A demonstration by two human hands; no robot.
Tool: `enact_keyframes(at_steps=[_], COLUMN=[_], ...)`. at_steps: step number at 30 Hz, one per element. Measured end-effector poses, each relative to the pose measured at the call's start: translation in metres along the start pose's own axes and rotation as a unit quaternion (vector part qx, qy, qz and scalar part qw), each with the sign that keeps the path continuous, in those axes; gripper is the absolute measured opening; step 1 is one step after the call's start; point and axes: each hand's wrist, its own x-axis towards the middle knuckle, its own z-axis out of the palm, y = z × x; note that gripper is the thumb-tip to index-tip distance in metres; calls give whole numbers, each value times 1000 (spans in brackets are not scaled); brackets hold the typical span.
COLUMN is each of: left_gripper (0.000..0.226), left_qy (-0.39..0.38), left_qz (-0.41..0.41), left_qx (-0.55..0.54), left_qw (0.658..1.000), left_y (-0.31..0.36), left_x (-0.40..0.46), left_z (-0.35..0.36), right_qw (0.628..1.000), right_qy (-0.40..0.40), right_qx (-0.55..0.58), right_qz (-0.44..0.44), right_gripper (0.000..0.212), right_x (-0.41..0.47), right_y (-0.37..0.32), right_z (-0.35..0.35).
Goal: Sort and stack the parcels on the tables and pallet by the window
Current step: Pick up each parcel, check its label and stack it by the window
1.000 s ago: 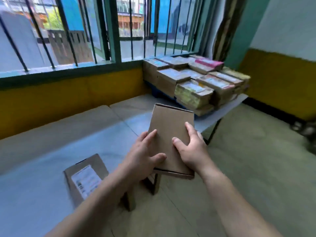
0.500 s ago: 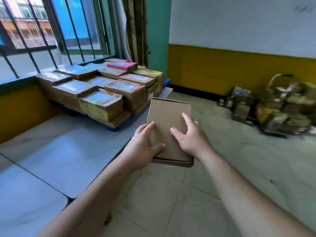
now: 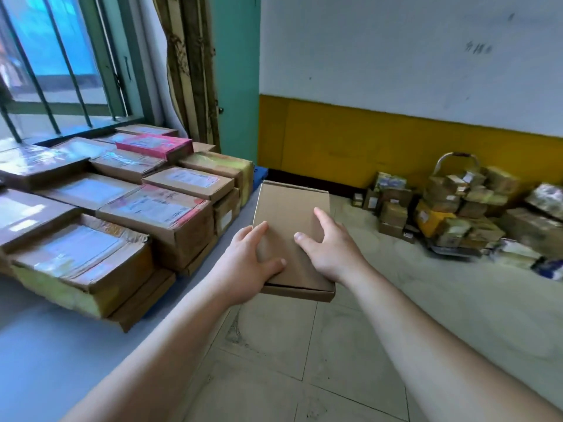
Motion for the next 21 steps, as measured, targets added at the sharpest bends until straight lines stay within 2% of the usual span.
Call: enact_keyframes(at_steps=[14, 21], left_gripper=[81, 81], left_qy=[2, 52], left_qz=[-24, -69], left_qx=[3, 9], left_qw=[1000, 996], left_y=[-16, -11], left_x=[178, 271], left_z=[-17, -11], right_qw=[998, 993], right_qy=[-32, -69], right_qx=[-32, -42], right_qz=[-35, -87], right_gripper=[75, 73], right_x=[188, 303], right_y=[-7, -6], right_z=[3, 0])
